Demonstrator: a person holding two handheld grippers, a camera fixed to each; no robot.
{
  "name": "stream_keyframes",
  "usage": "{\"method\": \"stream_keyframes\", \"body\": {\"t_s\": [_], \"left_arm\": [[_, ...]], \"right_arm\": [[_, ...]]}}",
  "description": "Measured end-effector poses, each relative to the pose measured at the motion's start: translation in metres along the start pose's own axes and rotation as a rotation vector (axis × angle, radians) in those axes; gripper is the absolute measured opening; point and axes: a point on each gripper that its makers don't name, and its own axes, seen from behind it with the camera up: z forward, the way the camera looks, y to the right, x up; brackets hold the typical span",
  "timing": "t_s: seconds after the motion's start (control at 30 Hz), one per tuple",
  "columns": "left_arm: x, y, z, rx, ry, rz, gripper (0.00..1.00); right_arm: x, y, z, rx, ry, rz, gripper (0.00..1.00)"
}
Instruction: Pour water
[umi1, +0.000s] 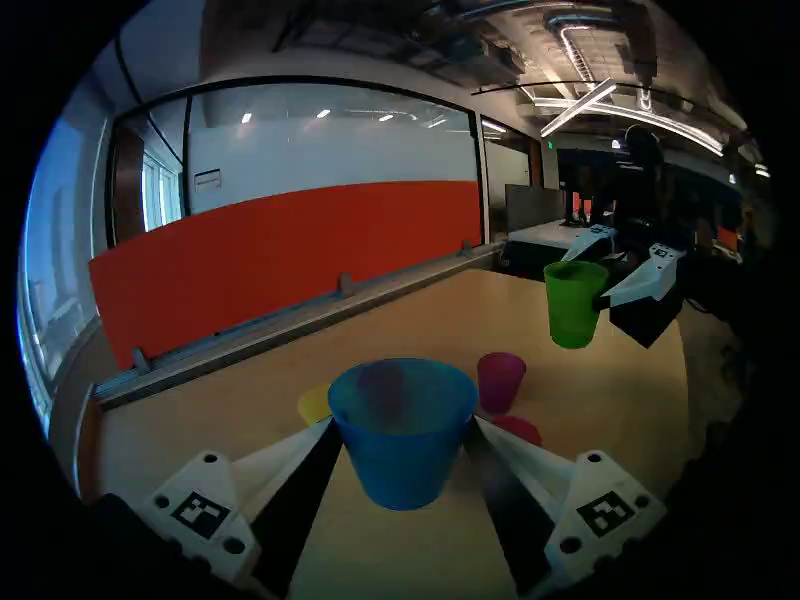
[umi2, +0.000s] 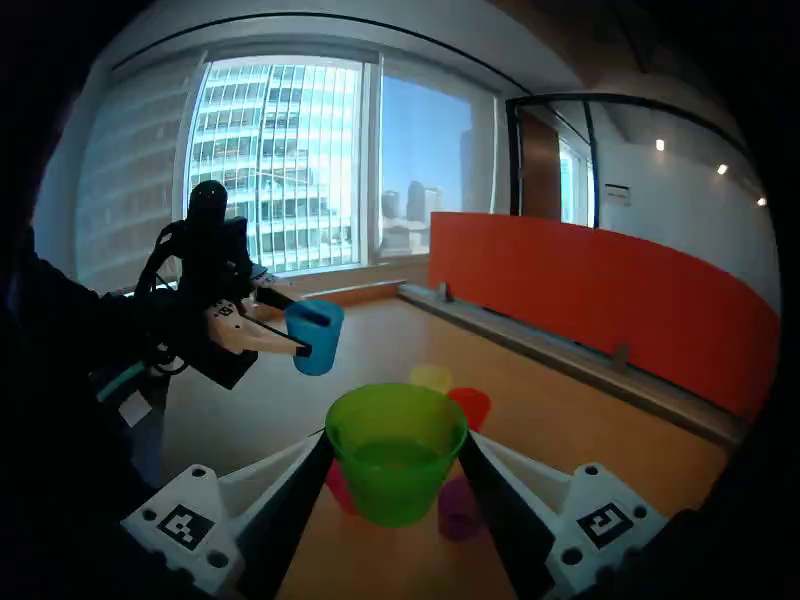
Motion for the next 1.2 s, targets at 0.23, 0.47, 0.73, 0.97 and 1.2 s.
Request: {"method": "stream_keyframes", "body": {"t_s": [0.23,0.47,0.73,0.97,1.2], "left_arm": [[-0.021,0.007,0.008,-0.022,-0.060,0.009,0.84],[-0.046,0.012,0.015,-0.042,-0.131,0.017,0.84],[-0.070,0.015,0.021,-0.059,-0.204,0.026,0.84],[-0.086,0.016,0.029,-0.076,-0.256,0.036,0.84],[-0.106,0.019,0.039,-0.094,-0.312,0.063,0.84]], "right_arm": [[-0.019,0.001,0.003,0.008,-0.055,-0.009,0.90],[-0.042,0.003,0.006,0.017,-0.118,-0.013,0.90],[-0.066,0.001,0.012,0.032,-0.182,-0.027,0.91],[-0.085,-0.001,0.018,0.049,-0.230,-0.049,0.90],[-0.100,-0.003,0.022,0.062,-0.263,-0.055,0.90]]}}
